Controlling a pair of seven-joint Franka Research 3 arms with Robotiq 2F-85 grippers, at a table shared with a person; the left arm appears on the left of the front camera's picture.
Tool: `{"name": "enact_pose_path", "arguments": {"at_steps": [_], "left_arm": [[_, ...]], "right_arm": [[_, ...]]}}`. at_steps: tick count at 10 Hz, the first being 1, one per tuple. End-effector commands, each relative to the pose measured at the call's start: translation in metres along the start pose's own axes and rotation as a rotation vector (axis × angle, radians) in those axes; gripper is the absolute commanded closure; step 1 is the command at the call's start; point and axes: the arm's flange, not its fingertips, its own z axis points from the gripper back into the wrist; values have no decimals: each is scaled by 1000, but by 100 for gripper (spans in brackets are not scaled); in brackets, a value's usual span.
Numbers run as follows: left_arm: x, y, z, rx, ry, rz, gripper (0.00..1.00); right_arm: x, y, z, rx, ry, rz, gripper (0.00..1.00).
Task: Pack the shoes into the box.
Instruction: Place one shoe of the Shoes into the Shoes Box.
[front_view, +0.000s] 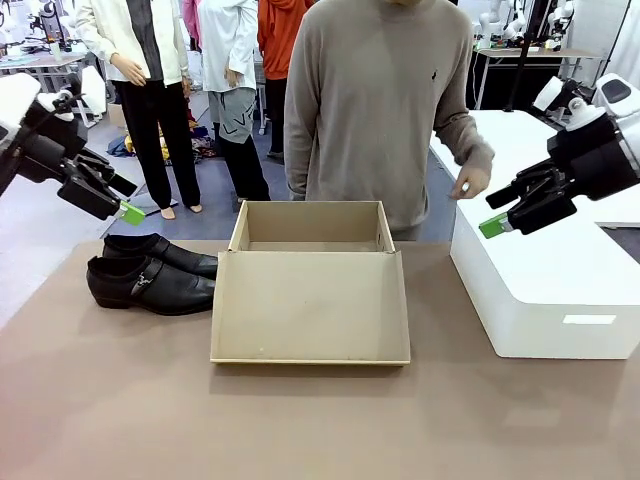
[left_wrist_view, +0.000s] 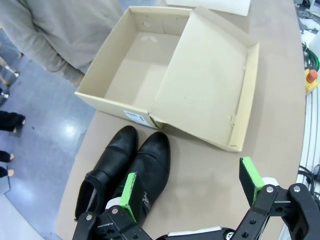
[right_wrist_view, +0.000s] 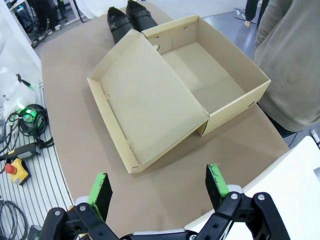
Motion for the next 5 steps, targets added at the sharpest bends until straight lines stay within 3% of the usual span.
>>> {"name": "enact_pose_path", "arguments": {"at_steps": [1,5], "left_arm": [[-4,2,-2,-12,-16,-17,0],[-4,2,-2,-12,-16,-17,0]], "right_arm": [[0,-4,-2,14,-22,21,0],[0,-4,-2,14,-22,21,0]]}}
